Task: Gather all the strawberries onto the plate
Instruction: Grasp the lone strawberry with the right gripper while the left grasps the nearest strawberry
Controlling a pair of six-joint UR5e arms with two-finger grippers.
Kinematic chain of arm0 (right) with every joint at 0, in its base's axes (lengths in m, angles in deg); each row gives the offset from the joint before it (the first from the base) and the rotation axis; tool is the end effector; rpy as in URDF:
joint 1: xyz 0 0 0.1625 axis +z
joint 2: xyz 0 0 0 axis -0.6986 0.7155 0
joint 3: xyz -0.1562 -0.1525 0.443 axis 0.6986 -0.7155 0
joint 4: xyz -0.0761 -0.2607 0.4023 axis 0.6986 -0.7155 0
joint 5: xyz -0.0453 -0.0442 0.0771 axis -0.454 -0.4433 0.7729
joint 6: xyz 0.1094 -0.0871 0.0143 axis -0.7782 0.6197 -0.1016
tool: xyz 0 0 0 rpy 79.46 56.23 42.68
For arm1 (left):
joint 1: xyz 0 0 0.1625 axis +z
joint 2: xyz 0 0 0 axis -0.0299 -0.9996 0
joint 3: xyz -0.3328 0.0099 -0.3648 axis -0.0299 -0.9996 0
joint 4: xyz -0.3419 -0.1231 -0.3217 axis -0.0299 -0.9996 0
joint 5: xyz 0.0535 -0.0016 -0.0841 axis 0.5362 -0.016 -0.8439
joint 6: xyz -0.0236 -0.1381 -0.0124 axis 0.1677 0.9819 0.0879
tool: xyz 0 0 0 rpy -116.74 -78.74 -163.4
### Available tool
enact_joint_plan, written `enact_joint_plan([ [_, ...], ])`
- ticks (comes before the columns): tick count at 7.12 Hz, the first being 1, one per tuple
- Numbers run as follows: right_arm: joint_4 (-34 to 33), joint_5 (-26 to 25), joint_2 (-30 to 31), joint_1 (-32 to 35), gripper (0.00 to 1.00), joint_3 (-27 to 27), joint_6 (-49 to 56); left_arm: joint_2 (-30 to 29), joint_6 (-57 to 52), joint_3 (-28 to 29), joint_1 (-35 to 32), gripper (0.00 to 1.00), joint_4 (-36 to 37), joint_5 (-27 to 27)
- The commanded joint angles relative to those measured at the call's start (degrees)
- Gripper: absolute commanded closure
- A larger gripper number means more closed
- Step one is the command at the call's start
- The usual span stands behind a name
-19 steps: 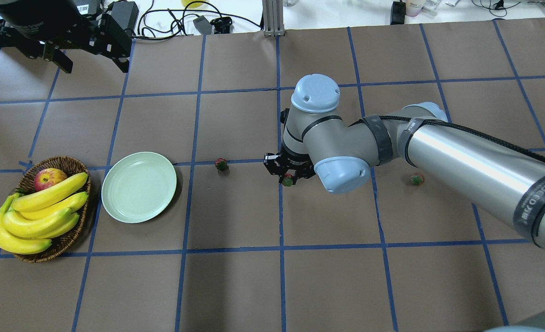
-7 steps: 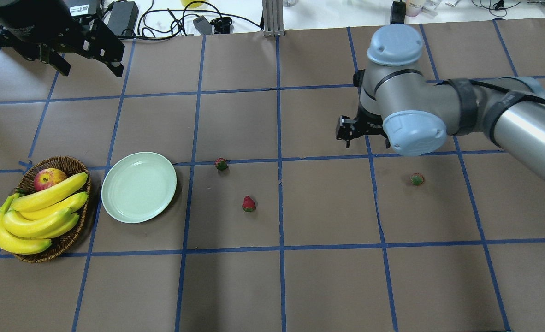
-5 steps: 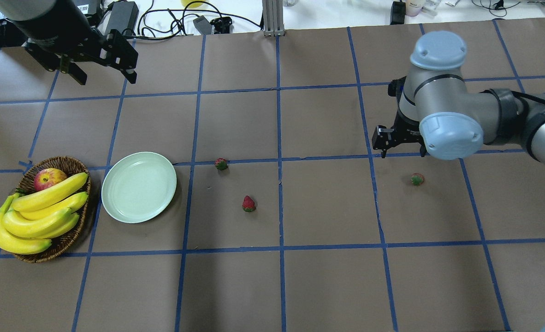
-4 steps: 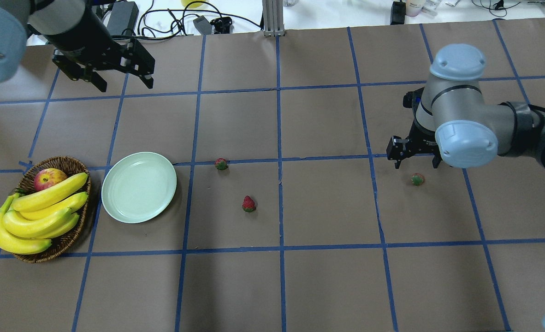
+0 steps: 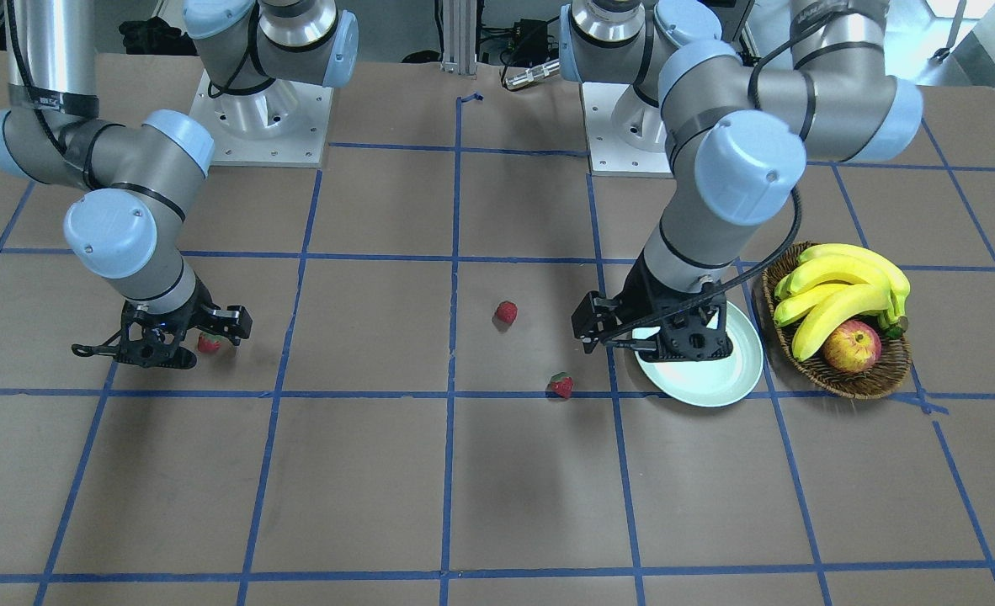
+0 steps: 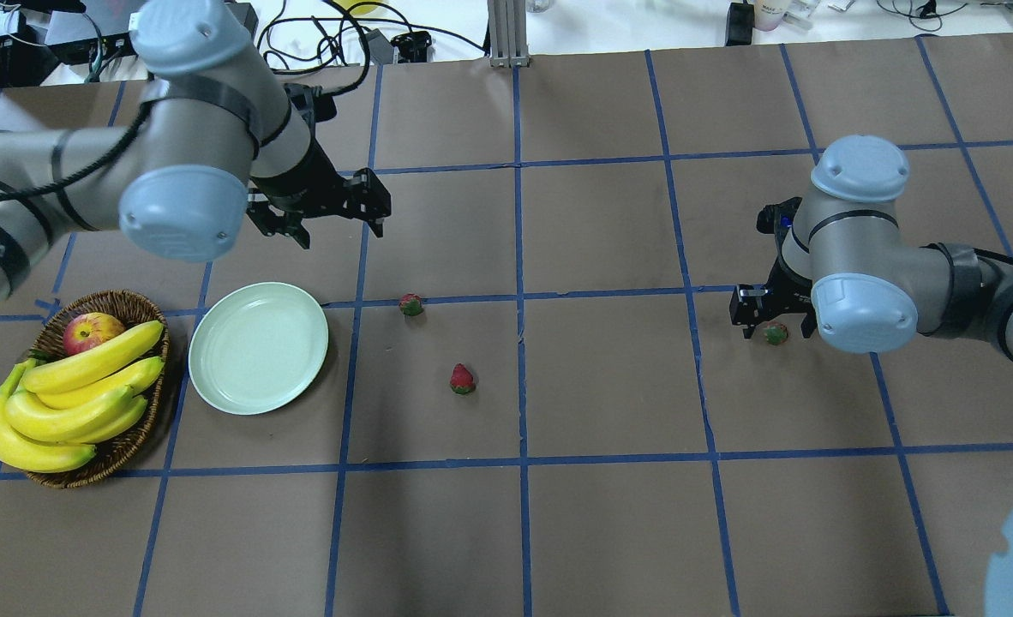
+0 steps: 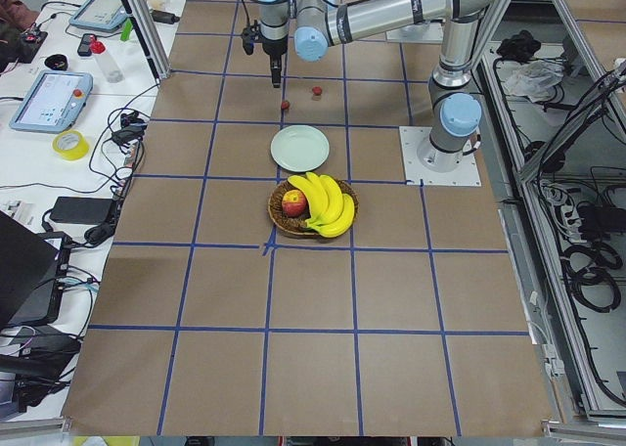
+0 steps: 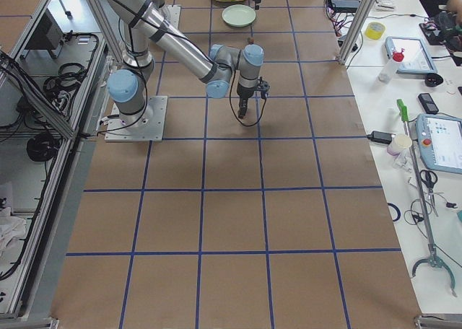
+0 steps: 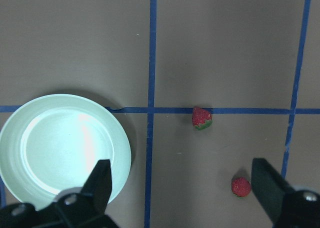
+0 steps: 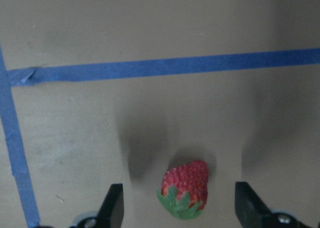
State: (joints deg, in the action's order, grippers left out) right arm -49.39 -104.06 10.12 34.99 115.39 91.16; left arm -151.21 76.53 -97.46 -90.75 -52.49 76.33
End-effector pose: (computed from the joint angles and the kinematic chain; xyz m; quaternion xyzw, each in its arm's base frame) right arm 0.0174 -0.5623 0.1542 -0.0315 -0.9976 -0.0519 0.0347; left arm -0.1711 -0.6348 0.3067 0.0526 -0.9979 0.0076 0.0379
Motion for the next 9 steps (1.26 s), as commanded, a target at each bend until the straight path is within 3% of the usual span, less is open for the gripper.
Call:
enact_joint_plan([
  [1,-1.0,0.2,-1.0,0.0,0.52,0.0,0.2,-5.7,6.5,-3.6,-2.8,0.03,6.8,-0.2],
  [2,-1.0,0.1,-0.9,0.0,0.89,-0.3,0.3,-8.2,7.3,-3.7,-3.7,0.03,8.4,0.0],
  [3,-0.9,-0.3,-0.7,0.0,1.00,-0.7,0.4,-10.1,8.7,-3.7,-3.8,0.07,9.7,-0.1],
  [4,-0.1,-0.1,-0.1,0.0,1.00,-1.5,-0.9,-12.0,8.7,-3.7,-3.8,0.12,9.7,0.1],
  [5,3.6,2.5,0.7,1.4,1.00,-2.5,-4.0,-12.9,8.8,-3.4,-3.8,0.12,9.9,0.1],
  [6,5.8,10.2,1.6,6.1,1.00,-3.2,-7.2,-13.8,8.8,-3.5,-3.8,0.12,10.7,0.2],
  [8,5.9,15.3,0.8,17.7,1.00,-9.0,-18.9,-14.3,11.0,-3.4,-3.8,0.16,10.8,0.0],
  [9,6.4,18.7,-1.4,24.1,1.00,-11.7,-25.6,-14.1,11.1,-3.3,-3.8,0.29,10.8,0.0],
])
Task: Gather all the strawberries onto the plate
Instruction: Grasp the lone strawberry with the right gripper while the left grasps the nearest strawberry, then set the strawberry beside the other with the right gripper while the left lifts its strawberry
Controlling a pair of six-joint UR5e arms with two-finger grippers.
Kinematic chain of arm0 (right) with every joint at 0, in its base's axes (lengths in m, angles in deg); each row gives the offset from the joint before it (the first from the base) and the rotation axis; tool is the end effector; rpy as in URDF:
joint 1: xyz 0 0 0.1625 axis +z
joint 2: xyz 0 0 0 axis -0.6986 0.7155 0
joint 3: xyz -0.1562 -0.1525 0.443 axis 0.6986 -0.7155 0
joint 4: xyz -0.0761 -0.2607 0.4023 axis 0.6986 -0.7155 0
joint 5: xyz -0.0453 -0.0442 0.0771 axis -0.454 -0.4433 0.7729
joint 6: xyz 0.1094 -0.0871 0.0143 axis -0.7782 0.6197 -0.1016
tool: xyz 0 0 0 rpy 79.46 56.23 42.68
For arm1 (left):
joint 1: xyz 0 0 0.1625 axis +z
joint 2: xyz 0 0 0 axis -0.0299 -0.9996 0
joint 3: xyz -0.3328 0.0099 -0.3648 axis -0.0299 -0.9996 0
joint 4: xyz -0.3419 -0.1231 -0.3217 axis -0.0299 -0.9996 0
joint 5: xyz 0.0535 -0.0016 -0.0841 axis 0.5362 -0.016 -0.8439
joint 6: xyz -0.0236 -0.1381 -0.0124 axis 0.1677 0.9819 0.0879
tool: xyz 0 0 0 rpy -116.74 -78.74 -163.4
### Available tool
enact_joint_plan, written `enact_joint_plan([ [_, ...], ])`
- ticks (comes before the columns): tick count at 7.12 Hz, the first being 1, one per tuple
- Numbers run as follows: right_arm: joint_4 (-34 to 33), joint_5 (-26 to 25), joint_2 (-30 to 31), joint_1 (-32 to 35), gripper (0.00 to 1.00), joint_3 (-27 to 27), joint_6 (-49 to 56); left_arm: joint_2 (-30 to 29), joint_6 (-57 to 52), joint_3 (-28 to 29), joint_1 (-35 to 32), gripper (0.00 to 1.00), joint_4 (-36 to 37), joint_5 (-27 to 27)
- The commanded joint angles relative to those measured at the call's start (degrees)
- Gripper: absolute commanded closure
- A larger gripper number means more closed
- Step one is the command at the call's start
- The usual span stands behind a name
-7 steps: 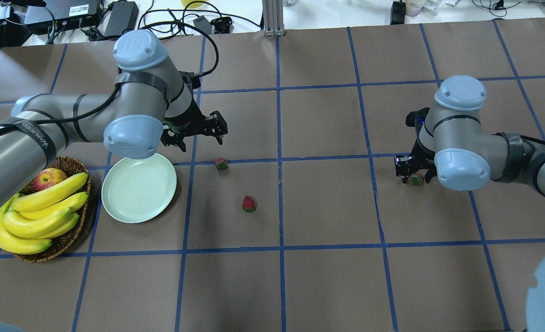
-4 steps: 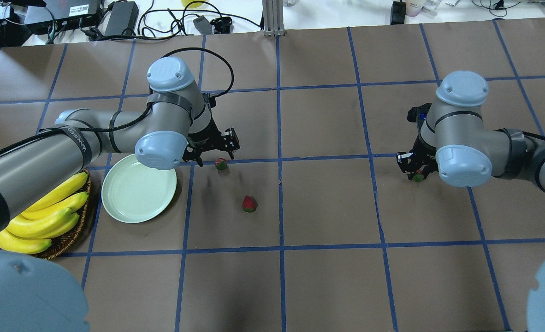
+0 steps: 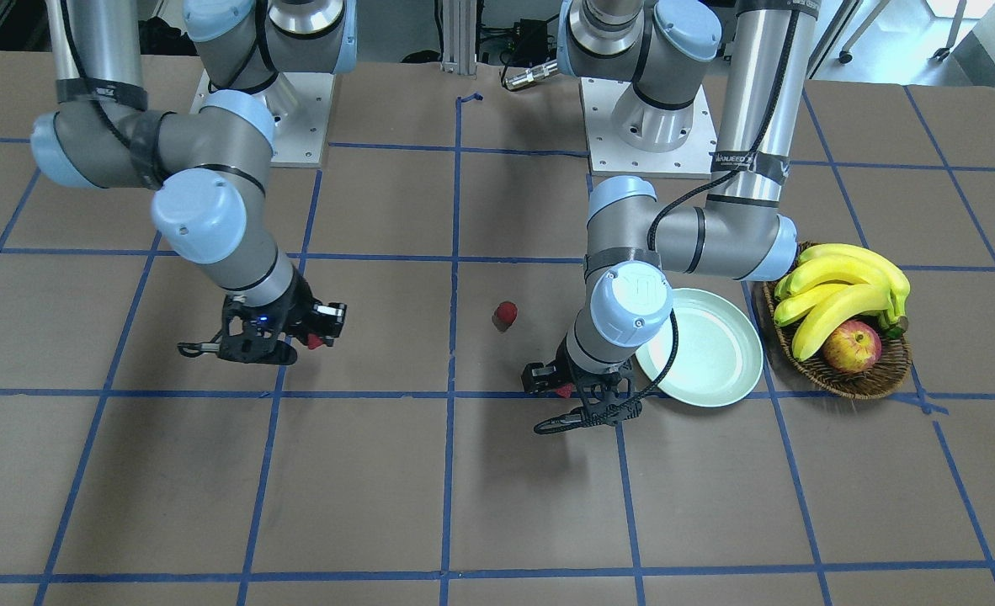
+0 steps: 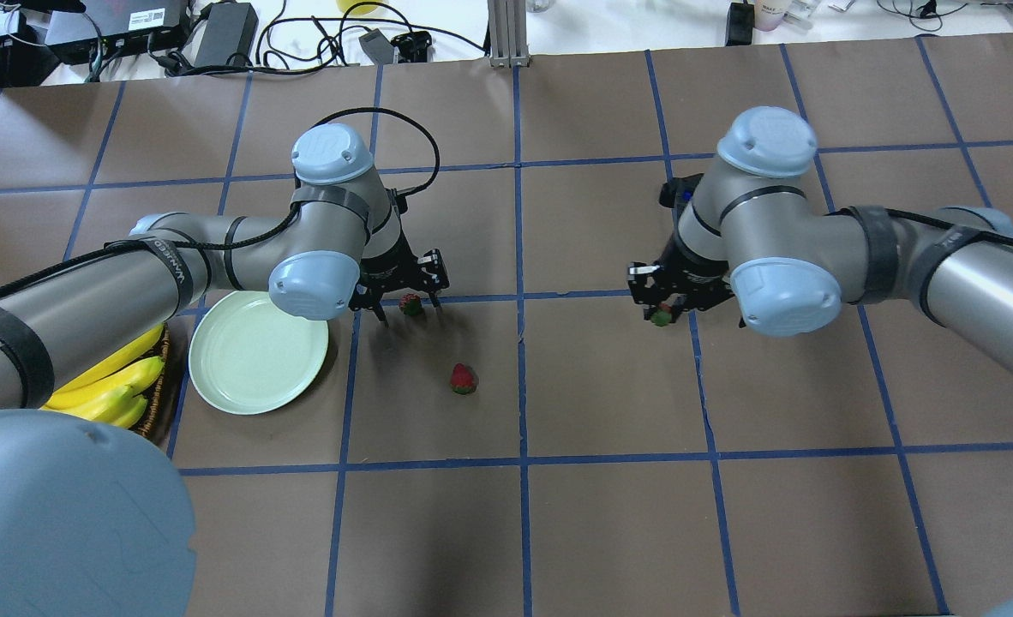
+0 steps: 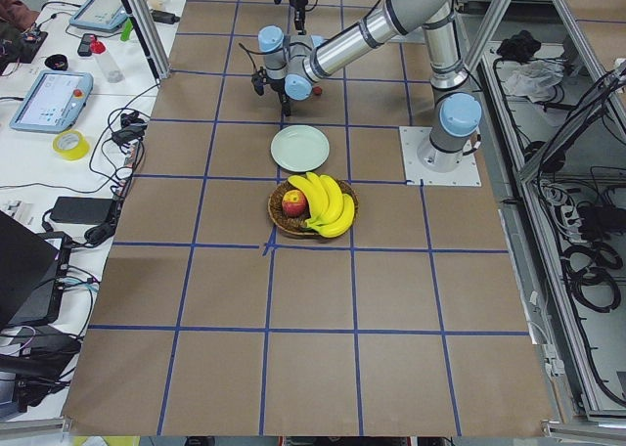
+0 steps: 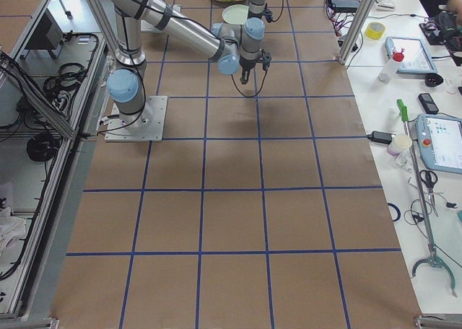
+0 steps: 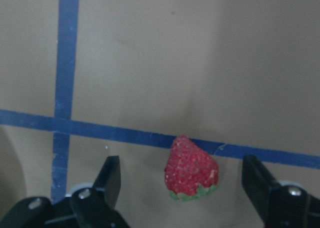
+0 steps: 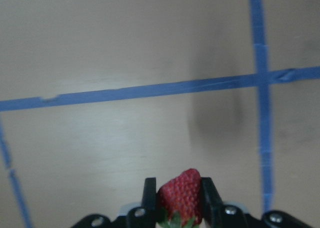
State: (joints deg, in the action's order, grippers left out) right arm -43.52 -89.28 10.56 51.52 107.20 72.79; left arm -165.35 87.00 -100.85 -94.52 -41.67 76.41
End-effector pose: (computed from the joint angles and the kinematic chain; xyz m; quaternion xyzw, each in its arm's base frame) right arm 0.2177 -0.5801 0.2138 0.0512 0.9947 0.0347 0.0823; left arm -0.2142 -0.6398 0.1346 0.1128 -0.9918 -0.0541 0.0251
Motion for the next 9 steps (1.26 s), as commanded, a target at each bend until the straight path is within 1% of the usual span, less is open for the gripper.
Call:
enact_joint_plan([
  [1,-0.2,6.3,-4.9,11.3,1.00,-5.9,-10.7,0.5,0.5,0.0,0.0,0.46,-0.1,-0.1],
  [2,-1.1,10.3,-7.1,12.2,1.00,-7.3,-10.9,0.8,0.5,0.1,0.0,0.61,-0.1,0.0],
  [3,-4.3,15.5,-9.2,12.2,1.00,-7.4,-11.0,1.0,-0.5,-0.1,0.1,0.74,-0.2,0.2],
  [4,-6.3,15.7,-10.7,12.2,1.00,-7.4,-11.0,1.1,-0.7,0.1,0.2,0.87,-0.2,0.1],
  [5,-6.3,15.3,-10.8,12.2,0.53,-7.4,-10.9,1.4,-1.2,0.1,0.3,1.00,-0.2,0.3],
  [6,-6.2,15.2,-10.6,12.2,0.13,-7.4,-11.0,2.1,-2.2,0.2,1.2,1.00,-0.4,0.3],
  [7,-6.1,15.0,-10.5,12.2,0.00,-7.4,-11.0,4.2,-7.9,-0.1,5.4,1.00,-1.2,0.6],
  [8,-5.5,14.3,-10.1,12.1,0.00,-7.4,-10.5,6.4,-15.8,-0.7,10.5,1.00,-3.2,3.9],
  [9,-4.5,8.7,-6.4,12.1,0.00,-7.4,-9.8,7.4,-22.4,-1.5,13.7,1.00,-3.4,4.2],
])
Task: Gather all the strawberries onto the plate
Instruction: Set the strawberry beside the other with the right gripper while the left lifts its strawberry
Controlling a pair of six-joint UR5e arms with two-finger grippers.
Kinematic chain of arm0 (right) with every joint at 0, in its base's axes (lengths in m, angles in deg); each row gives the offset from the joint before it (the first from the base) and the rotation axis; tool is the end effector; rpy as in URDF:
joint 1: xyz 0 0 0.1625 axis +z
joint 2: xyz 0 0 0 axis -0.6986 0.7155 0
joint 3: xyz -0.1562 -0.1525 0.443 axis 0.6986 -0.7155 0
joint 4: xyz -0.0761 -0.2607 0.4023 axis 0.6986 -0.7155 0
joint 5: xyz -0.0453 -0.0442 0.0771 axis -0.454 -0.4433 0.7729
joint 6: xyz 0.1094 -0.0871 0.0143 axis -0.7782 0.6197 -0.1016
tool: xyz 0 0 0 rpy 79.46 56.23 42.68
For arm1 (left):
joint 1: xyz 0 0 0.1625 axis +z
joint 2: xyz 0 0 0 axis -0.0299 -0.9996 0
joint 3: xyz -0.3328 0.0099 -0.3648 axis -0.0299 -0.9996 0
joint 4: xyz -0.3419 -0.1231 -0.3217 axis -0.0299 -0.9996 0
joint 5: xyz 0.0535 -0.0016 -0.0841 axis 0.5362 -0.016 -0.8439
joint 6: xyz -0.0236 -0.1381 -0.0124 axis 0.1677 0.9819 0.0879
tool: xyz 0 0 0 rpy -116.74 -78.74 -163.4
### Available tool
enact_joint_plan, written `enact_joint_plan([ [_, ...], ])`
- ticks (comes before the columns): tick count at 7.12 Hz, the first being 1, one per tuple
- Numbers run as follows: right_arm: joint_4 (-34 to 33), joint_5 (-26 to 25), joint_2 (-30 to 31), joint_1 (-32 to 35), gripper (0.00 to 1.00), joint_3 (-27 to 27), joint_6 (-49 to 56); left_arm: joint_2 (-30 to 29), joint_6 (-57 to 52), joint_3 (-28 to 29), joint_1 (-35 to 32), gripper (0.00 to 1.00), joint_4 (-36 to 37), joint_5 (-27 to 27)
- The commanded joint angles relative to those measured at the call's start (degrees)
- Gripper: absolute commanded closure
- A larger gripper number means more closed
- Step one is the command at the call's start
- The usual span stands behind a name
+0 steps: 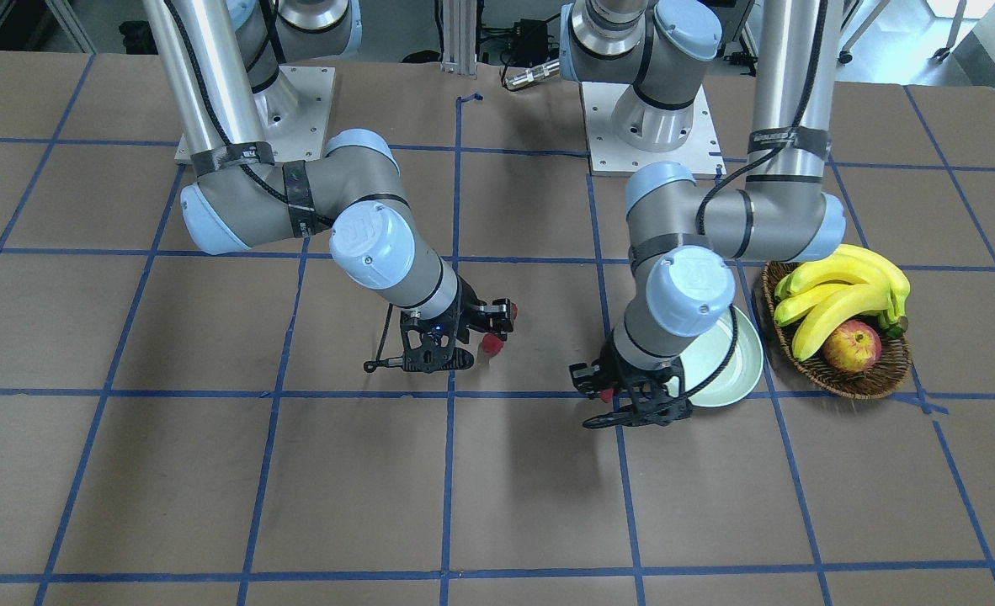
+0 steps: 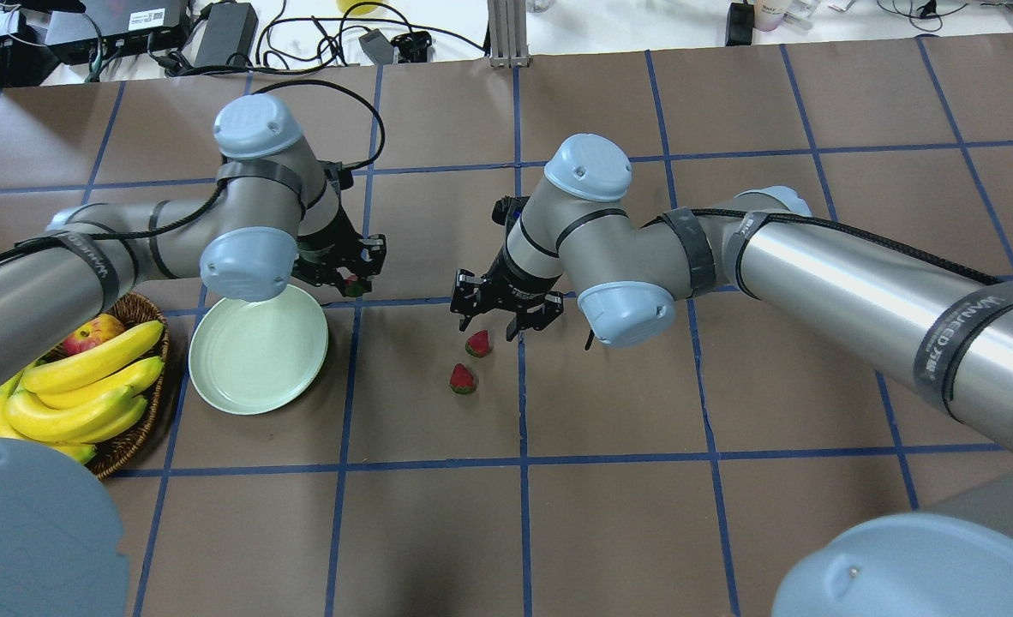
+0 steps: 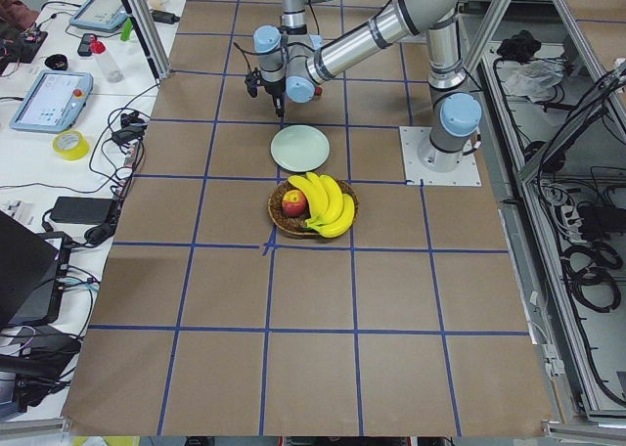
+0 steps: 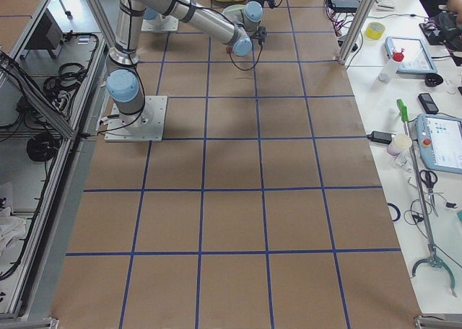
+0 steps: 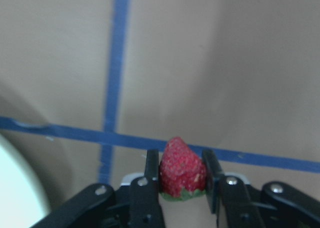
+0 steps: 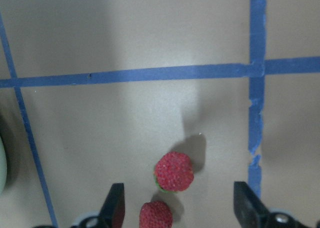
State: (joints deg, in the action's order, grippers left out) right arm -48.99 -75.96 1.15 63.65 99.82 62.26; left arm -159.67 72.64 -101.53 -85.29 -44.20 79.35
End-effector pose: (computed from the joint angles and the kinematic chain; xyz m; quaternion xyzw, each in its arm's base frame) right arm 0.3873 -0.5822 0.1878 0.0332 0.9789 0.0615 0.1922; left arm -0.1023 -0.6537 0.1899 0.0669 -0.9974 -0.0260 0.0103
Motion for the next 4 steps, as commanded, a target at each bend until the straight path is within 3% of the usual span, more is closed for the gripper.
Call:
enact_joint_plan([
  [1,5.5,-11.3,6.0,-0.7,0.00,-1.1,2.4,2.5,-12.4,-1.1,6.8,1.00,-1.0,1.4],
  [2,9.2,-13.4,7.6,-2.0,0.00,-3.8,3.8,3.1,-17.9,-2.3,9.4,1.00,-1.0,1.4],
  [4,24.3,-17.7,8.9,-7.6,0.00,-15.2,8.6,4.5,-23.6,-8.8,13.3,1.00,0.0,1.1],
])
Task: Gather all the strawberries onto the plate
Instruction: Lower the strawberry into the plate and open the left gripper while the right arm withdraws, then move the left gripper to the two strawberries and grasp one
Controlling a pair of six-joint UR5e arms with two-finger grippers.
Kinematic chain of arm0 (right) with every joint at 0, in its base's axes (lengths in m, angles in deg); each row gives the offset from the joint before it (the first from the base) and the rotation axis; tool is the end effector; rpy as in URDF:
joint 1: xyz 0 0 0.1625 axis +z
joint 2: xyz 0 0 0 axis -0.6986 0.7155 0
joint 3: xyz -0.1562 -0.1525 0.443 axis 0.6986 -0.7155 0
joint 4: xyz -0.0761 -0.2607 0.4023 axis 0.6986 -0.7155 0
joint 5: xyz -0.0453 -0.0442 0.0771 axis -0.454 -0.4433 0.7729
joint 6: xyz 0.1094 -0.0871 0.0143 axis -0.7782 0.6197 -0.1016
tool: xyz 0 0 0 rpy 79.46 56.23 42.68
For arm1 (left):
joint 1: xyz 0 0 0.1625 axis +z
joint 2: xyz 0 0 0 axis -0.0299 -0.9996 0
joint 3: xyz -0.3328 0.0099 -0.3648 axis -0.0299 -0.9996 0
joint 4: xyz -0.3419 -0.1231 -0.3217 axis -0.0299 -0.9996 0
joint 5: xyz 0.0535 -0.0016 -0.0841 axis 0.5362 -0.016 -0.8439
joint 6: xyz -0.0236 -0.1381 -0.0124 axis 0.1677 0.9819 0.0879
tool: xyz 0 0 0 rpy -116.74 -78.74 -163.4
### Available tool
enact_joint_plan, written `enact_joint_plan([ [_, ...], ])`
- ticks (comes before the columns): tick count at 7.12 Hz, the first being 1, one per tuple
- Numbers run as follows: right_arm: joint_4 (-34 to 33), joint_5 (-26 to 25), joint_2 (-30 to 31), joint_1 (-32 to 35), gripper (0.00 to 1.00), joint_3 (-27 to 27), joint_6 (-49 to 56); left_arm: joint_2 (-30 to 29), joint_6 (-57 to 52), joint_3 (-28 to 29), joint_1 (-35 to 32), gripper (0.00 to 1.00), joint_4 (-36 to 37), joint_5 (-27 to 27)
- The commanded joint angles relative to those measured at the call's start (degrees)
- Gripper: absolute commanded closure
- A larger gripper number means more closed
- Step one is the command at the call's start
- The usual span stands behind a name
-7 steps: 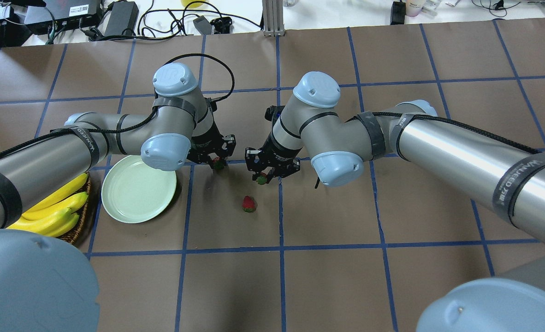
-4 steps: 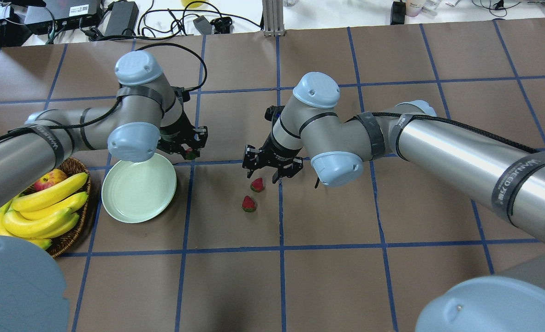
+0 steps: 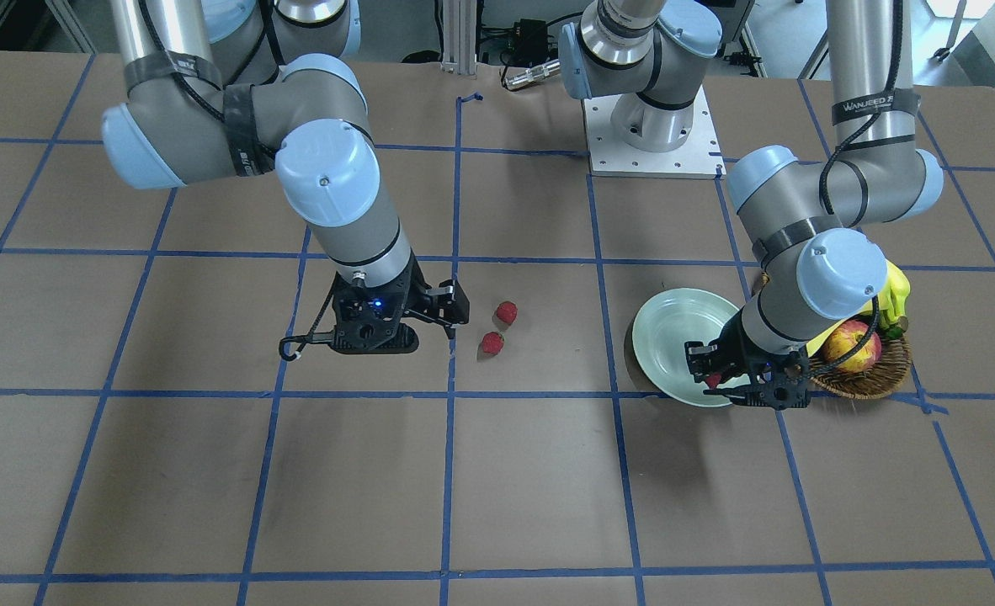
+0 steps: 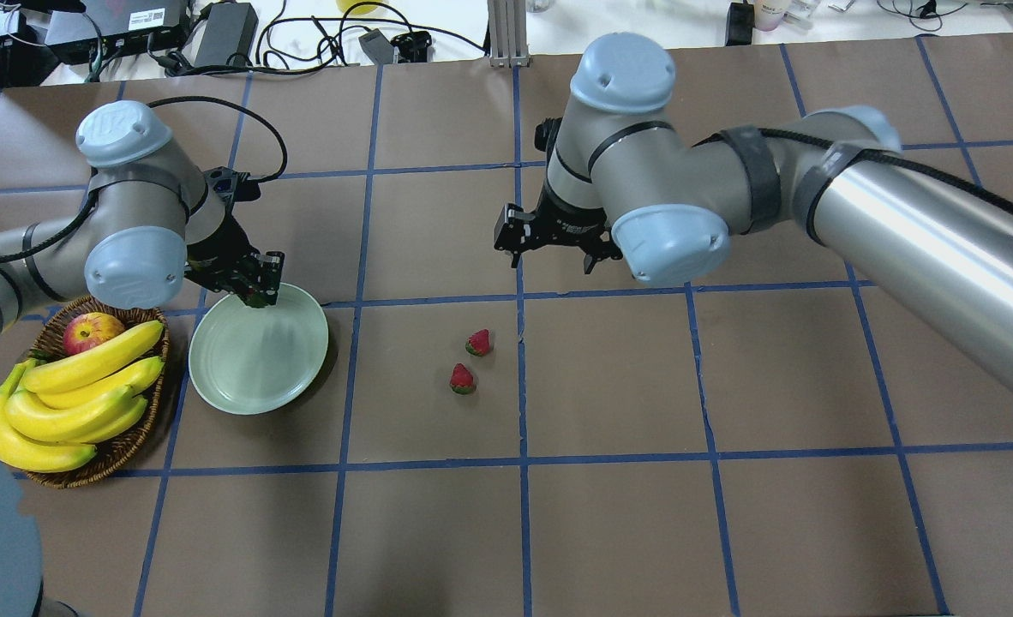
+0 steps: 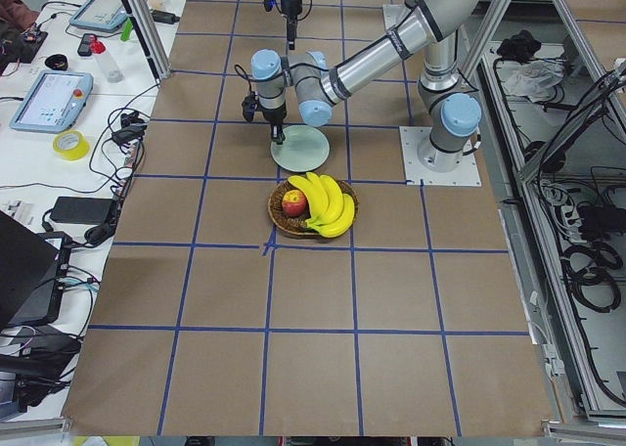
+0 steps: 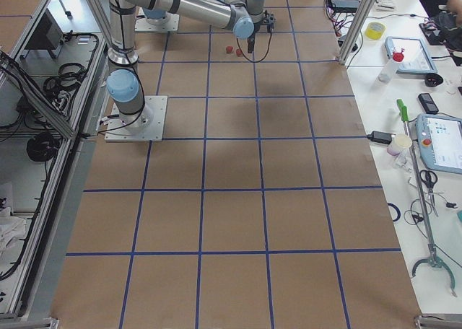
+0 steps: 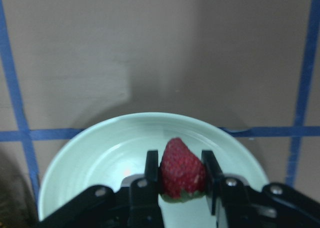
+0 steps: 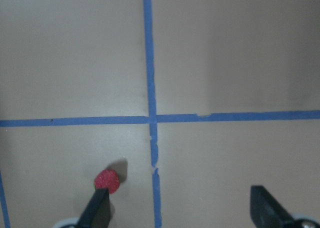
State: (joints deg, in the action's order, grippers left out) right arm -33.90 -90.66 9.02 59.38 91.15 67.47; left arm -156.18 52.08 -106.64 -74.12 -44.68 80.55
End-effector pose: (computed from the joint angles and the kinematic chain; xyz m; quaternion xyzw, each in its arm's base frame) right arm 0.3115 -0.6266 0.3203 0.0257 0.9967 -0.0003 0.0775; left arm 0.0189 -0.6198 0.1866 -0.0152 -0.9989 -0.0426 0.0116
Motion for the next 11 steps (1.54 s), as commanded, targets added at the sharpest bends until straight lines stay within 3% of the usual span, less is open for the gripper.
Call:
enact_joint_plan([
  [1,15.1,-3.2,2.4,-5.9,0.00,-10.9,5.9,1.8,-3.1,-5.5,2.2,0.67,1.5,0.0],
  [2,20.4,-3.5,3.1,-8.6,0.00,-14.8,8.9,1.8,-3.2,-5.1,2.1,0.30,1.8,-0.1],
  [4,29.1,-6.8,4.6,-13.3,0.00,-19.9,11.6,1.9,-2.9,-4.1,0.8,0.00,1.7,-0.2],
  [5,29.4,-10.3,5.6,-15.0,0.00,-19.9,16.0,2.3,-2.1,-2.1,-1.6,0.00,-0.2,0.0],
  [8,28.6,-9.6,11.8,-15.2,0.00,-16.9,15.7,5.3,14.9,-1.7,-19.1,0.00,-1.3,-0.6],
  [9,27.9,-9.6,14.7,-15.2,0.00,-13.6,16.0,4.6,18.7,-1.6,-25.6,0.00,-0.4,-0.7],
  [11,24.4,-10.4,14.8,-15.0,0.00,-12.4,16.4,2.6,27.6,-2.0,-32.6,0.00,5.3,-3.0],
])
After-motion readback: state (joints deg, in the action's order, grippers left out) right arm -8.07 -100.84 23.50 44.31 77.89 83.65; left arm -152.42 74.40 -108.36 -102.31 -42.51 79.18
